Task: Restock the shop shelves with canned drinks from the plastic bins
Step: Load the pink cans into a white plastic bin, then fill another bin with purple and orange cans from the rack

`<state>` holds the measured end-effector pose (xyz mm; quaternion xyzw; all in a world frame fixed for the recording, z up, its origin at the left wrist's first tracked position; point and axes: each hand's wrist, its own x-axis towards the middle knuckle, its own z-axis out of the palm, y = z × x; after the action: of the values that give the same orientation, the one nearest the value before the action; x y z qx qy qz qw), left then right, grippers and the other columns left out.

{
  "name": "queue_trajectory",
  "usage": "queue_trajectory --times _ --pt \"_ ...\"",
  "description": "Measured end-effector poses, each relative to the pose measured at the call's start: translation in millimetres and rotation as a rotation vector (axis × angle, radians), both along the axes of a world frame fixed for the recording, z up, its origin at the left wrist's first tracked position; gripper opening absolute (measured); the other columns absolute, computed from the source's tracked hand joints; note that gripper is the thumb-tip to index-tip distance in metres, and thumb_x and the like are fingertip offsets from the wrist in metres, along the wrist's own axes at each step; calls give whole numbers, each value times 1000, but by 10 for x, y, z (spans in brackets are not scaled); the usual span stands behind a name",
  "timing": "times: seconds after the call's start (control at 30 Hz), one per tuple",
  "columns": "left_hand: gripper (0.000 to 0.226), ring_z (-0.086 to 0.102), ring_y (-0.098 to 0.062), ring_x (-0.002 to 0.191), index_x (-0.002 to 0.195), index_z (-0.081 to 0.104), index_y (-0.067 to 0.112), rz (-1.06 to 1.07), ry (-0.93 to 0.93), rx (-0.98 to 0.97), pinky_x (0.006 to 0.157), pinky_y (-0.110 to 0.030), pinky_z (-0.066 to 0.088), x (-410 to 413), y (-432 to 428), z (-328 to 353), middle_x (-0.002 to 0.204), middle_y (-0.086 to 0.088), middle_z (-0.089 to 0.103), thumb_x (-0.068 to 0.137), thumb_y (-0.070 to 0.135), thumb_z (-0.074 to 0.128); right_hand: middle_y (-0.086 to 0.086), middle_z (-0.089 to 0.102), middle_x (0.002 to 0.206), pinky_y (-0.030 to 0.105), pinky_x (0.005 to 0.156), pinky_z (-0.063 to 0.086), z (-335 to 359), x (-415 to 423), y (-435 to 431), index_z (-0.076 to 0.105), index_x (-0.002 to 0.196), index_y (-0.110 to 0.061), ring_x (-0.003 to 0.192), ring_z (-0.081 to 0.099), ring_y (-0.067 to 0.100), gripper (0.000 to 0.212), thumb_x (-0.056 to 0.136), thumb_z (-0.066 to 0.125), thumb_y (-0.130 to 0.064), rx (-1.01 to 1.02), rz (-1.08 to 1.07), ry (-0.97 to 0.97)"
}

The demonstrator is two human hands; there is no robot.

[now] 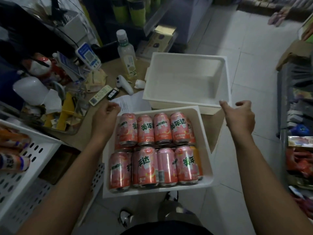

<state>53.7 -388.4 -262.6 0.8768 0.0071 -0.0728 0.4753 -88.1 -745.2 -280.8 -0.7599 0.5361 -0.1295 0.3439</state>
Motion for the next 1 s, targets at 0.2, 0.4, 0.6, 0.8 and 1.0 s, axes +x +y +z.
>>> queue_trajectory --times 0.2,0.4,0.6,0.8,1.0 --pt "45 61 -24 110 126 61 22 -175 161 55 95 -40 48 668 -782 -52 117 -2 64 88 44 63 9 58 125 47 77 62 -233 328 -501 49 135 -19 94 68 30 78 75 72 -63 307 -34 -74" --pt "50 67 -31 107 139 54 9 -146 390 2 92 -43 57 904 -1248 -368 128 -16 64 93 14 70 18 59 123 38 55 62 -442 476 -612 52 136 -20 85 69 38 50 90 64 -7 749 -18 -243" --pt "54 66 -32 107 142 50 6 -138 332 -100 71 -30 62 900 -1332 -340 133 -15 61 91 -5 63 13 48 122 38 58 63 -416 572 -686 47 144 -13 89 62 41 64 89 37 18 884 -136 -437" --pt "38 61 -5 116 139 55 25 -207 93 -157 95 -23 49 436 -715 250 132 5 63 101 21 58 34 38 137 34 58 61 -14 373 -820 31 147 3 82 73 46 60 89 42 14 994 -204 -509" --pt "39 51 -26 134 136 54 32 315 336 -125 102 -44 43 -970 833 -343 149 -1 51 97 37 57 26 59 130 27 60 61 225 -165 -608 46 133 11 82 72 27 46 88 51 0 1064 -194 -426"
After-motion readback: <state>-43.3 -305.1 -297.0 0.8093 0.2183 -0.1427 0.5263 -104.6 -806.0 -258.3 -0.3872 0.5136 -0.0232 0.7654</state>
